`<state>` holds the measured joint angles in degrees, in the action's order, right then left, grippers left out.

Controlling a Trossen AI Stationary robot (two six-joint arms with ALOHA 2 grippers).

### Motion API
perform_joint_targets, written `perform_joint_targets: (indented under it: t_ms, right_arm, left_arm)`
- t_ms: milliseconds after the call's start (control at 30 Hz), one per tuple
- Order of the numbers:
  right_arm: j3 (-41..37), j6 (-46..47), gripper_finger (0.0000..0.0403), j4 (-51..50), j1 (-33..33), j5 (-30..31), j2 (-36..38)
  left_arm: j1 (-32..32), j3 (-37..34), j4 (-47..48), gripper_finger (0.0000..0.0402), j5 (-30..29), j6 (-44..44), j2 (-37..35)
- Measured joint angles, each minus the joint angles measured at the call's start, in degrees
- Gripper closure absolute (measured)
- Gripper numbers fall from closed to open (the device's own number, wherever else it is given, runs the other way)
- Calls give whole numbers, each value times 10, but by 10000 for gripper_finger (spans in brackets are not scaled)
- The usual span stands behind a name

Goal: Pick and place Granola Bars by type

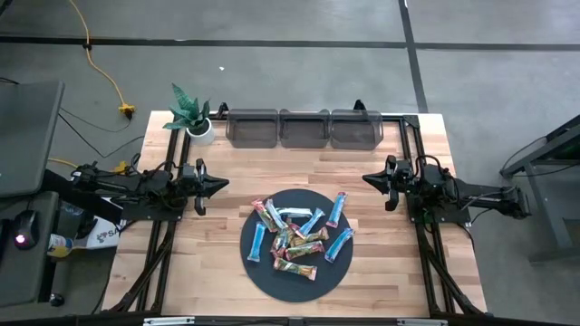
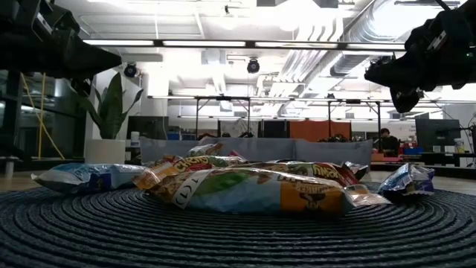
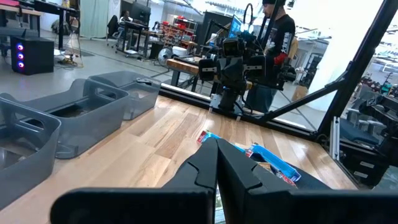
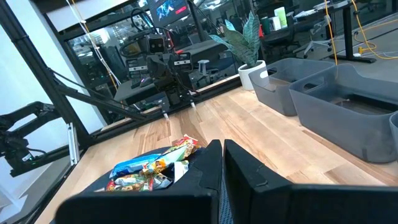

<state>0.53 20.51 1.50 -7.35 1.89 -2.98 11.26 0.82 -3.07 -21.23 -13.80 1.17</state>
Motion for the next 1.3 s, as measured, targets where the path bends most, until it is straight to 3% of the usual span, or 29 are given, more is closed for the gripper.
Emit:
perform_joint_targets:
  t_ms: [467, 733, 933, 1100, 1300]
  right_arm:
    - [4, 58, 402, 27, 0, 16, 0]
    - [110, 11, 402, -5, 0, 27, -32]
    - [257, -70, 402, -83, 0, 76, -120]
    - [367, -103, 402, -197, 0, 83, -229]
    - [483, -106, 402, -352, 0, -8, -383]
  left_arm:
    - [0, 0, 0, 400, 0, 0, 0]
    - [0, 0, 0, 400, 0, 0, 0]
    - [0, 0, 0, 400, 0, 0, 0]
    - [0, 0, 0, 400, 0, 0, 0]
    - [0, 0, 0, 400, 0, 0, 0]
